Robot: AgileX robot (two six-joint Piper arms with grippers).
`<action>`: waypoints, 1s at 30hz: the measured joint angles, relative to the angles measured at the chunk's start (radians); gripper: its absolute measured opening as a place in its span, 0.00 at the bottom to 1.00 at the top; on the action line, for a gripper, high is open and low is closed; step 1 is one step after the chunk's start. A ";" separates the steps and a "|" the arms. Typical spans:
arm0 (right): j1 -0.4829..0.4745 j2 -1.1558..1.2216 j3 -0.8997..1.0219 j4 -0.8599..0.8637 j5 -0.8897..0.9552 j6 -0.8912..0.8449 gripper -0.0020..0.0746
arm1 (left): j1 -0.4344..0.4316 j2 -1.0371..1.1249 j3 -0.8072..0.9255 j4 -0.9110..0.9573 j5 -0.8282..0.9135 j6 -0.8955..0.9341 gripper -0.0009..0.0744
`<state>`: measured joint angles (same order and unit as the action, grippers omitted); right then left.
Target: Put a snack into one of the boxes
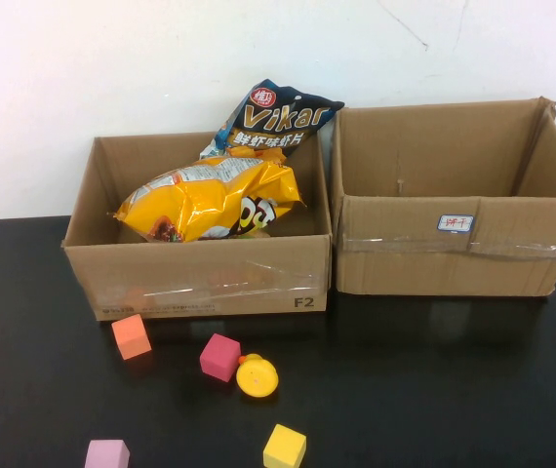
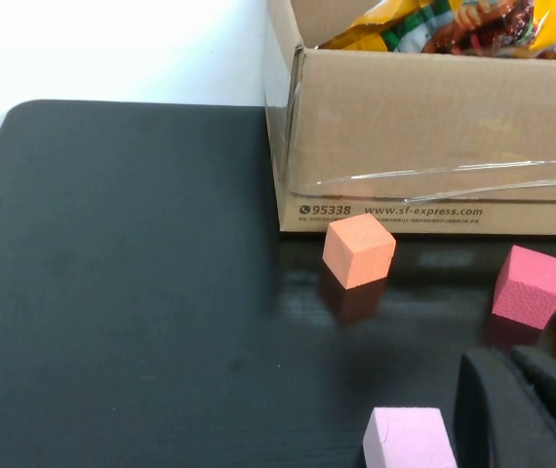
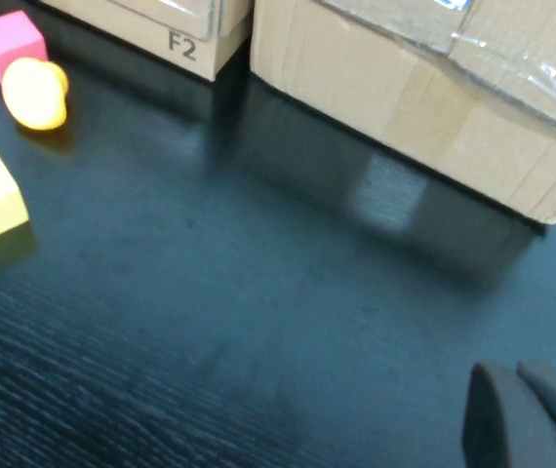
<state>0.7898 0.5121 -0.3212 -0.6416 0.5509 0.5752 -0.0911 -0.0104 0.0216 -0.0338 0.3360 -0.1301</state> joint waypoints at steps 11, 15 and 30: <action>-0.216 -0.293 0.118 0.109 -0.178 -0.053 0.03 | 0.000 0.000 0.000 0.000 0.000 0.000 0.01; -0.387 -0.411 0.192 0.283 -0.242 -0.320 0.02 | 0.000 0.000 0.000 0.000 0.000 0.000 0.01; -0.660 -0.520 0.350 0.563 -0.293 -0.554 0.02 | 0.000 0.000 0.000 0.000 0.000 0.000 0.01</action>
<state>0.1302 -0.0084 0.0286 -0.0788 0.2578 0.0208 -0.0911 -0.0104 0.0216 -0.0338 0.3360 -0.1301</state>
